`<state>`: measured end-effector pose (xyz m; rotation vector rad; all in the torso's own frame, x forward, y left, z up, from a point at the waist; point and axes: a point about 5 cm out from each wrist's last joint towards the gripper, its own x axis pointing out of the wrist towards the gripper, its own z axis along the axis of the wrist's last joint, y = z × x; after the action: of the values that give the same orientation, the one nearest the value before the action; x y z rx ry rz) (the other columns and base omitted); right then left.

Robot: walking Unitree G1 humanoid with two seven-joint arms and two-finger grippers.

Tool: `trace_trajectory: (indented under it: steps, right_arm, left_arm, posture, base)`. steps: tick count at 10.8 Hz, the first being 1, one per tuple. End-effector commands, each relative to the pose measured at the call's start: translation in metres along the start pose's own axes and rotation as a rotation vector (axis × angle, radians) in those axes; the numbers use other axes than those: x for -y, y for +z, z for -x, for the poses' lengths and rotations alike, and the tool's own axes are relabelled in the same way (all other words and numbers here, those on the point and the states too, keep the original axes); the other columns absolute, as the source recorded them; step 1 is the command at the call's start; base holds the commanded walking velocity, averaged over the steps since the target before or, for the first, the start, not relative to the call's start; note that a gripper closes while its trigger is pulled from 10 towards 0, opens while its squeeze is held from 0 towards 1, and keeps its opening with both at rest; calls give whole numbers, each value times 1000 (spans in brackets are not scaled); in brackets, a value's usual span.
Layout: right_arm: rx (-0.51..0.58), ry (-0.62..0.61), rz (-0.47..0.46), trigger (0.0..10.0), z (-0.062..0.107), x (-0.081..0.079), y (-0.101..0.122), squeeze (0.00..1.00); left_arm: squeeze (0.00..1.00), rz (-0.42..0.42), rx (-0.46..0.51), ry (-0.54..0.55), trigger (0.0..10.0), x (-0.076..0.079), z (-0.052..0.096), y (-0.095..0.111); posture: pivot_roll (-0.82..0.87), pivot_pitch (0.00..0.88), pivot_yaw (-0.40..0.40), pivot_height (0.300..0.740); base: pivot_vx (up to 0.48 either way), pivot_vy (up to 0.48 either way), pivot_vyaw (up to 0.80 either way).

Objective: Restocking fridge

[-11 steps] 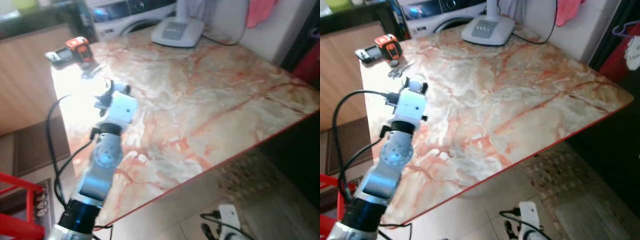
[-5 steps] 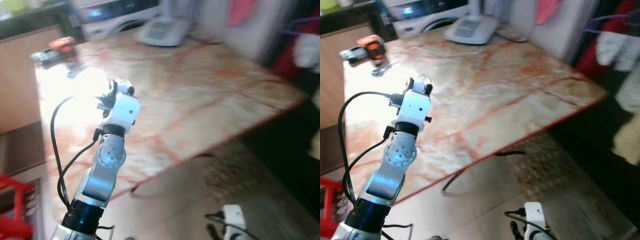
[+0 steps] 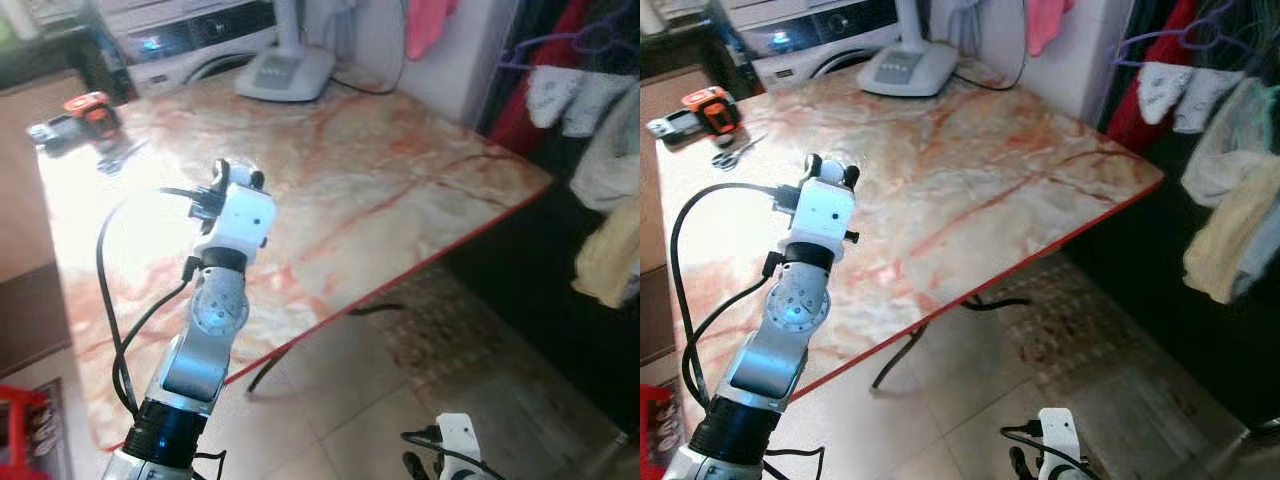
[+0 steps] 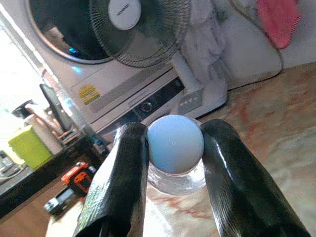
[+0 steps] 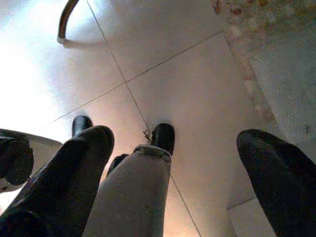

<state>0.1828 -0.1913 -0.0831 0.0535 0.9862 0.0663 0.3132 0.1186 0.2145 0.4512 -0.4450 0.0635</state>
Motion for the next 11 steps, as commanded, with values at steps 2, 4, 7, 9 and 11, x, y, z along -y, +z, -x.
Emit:
trace_trajectory:
  steps: [2, 4, 7, 9, 11]
  right_arm:
    - [2, 8, -16, 10000, -1, -4, -1, 0]
    - [4, 7, -19, 10000, -1, -4, -1, 0]
    - [0, 8, -15, 10000, -1, -4, -1, 0]
    - [0, 5, -19, 10000, -1, -4, -1, 0]
    - [-2, 3, -15, 10000, -1, -4, -1, 0]
  left_arm:
    - [0, -3, 24, 32, 10000, -7, 0, 3]
    - [0, 0, 24, 35, 10000, -7, 0, 4]
    - [0, 0, 23, 39, 10000, -8, -1, 4]
    - [0, 6, 36, 29, 10000, -7, 0, 5]
    - [0, 5, 39, 23, 10000, -6, 1, 6]
  posture:
    - [30, 114, 61, 740]
    - [29, 115, 62, 740]
    - [31, 115, 64, 740]
    - [31, 117, 63, 740]
    - [31, 116, 61, 740]
  base:
    - [0, 422, 0]
    - [0, 457, 0]
    - [0, 480, -496]
    - [0, 0, -400]
    - [0, 0, -400]
